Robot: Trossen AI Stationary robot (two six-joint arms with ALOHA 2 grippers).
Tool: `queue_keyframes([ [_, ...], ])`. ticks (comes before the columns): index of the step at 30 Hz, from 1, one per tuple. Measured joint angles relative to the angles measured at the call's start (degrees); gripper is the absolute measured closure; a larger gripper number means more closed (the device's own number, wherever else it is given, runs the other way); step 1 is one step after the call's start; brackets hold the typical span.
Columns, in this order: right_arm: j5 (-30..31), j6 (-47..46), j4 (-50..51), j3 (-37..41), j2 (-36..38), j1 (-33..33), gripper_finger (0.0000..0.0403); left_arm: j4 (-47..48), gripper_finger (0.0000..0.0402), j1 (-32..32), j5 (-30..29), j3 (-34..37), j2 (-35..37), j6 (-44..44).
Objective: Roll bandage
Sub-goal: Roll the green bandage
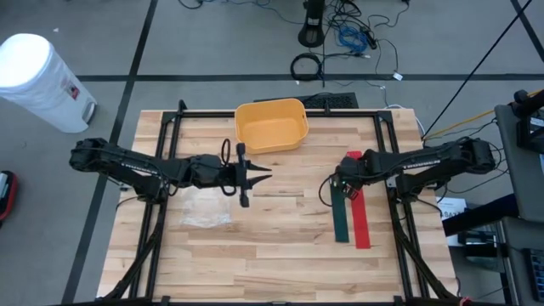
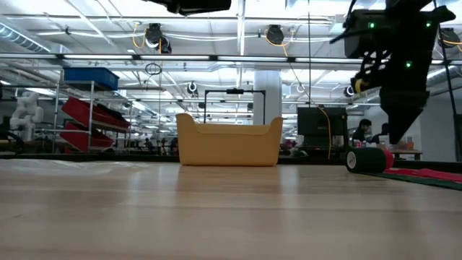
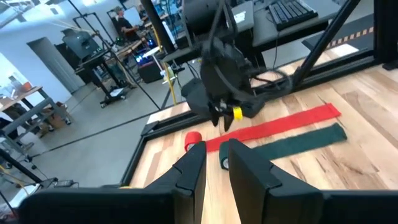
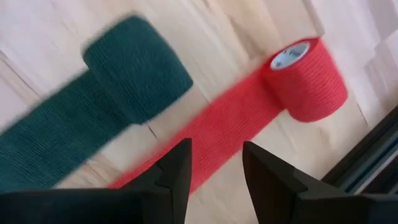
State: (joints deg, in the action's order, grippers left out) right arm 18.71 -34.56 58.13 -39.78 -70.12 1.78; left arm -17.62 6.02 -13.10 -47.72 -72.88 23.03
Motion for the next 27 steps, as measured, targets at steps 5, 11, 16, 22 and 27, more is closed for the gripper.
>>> queue_keyframes([
  [5,-0.9,2.7,-2.2,0.3,-4.5,0.0,0.0273,-0.5,0.0328,0.0,0.0,0.0,0.0,0.0],
  [11,-1.1,8.0,-7.8,0.3,-9.6,0.0,0.0273,-0.4,0.0328,0.0,0.0,0.0,0.0,0.0],
  [16,-1.1,10.9,-12.6,0.3,-11.3,0.0,0.0273,-0.4,0.0328,0.0,0.0,0.0,0.0,0.0],
  [22,-2.2,14.2,-19.1,0.3,-11.4,0.0,0.0273,-0.3,0.0328,0.0,0.0,0.0,0.0,0.0],
  [27,-2.5,16.5,-23.1,0.3,-11.4,0.0,0.0273,-0.3,0.0328,0.0,0.0,0.0,0.0,0.0],
])
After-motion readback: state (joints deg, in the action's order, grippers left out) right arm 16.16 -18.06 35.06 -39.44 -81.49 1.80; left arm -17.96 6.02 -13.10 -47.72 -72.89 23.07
